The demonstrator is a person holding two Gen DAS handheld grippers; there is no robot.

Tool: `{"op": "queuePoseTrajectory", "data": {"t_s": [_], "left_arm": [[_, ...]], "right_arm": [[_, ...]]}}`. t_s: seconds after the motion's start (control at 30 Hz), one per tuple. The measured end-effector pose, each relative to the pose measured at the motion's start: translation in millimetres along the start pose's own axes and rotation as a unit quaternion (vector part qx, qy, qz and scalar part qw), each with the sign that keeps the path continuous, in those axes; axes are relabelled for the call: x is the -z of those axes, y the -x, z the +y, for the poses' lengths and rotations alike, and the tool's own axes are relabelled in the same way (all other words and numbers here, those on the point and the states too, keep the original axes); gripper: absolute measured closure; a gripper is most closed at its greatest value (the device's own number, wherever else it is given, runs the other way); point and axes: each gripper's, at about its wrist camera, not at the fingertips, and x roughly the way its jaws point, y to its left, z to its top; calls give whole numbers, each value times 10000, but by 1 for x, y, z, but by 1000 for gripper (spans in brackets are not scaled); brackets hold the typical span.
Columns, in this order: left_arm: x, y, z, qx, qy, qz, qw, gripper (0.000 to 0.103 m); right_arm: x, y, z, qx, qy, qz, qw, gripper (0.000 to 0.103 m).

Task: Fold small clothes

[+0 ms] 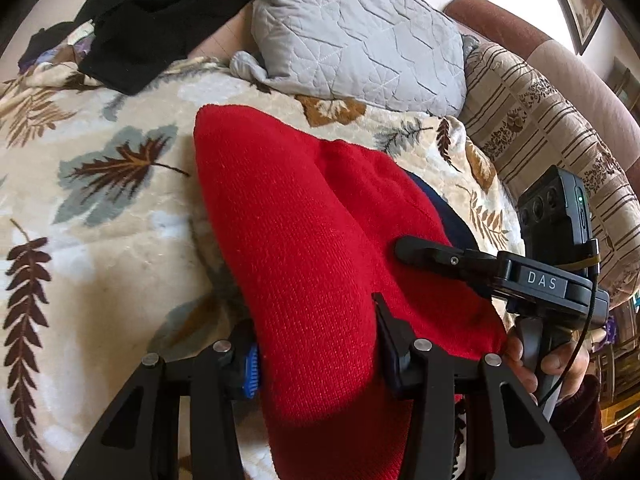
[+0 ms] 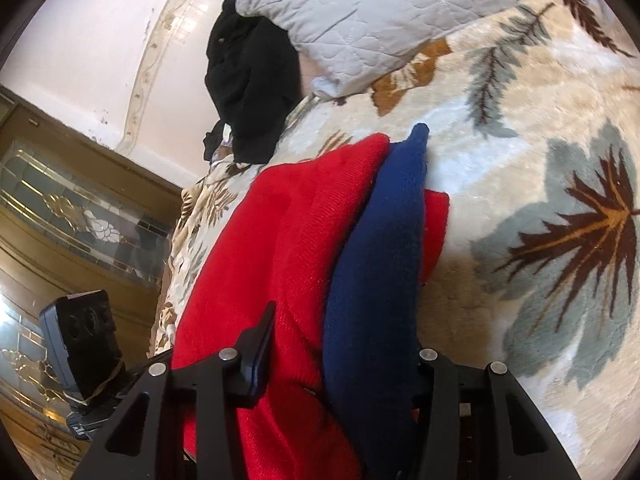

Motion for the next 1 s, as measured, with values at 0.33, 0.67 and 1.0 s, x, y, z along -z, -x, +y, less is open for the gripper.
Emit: {"op": "queuePoseTrajectory", "data": {"t_s": [0.33, 0.67, 1.0], "left_arm": [[5, 33, 14, -233, 35, -256, 9994, 55], [14, 59, 27, -407, 53, -382, 9984, 55], [31, 72, 37, -563, 35, -337, 9978, 55]], "right_arm": [[6, -7, 33, -91, 273, -27, 9996, 54], [20, -12, 62, -160, 442, -34, 9989, 54], [36, -22, 74, -168, 477, 109, 9987, 54]]}}
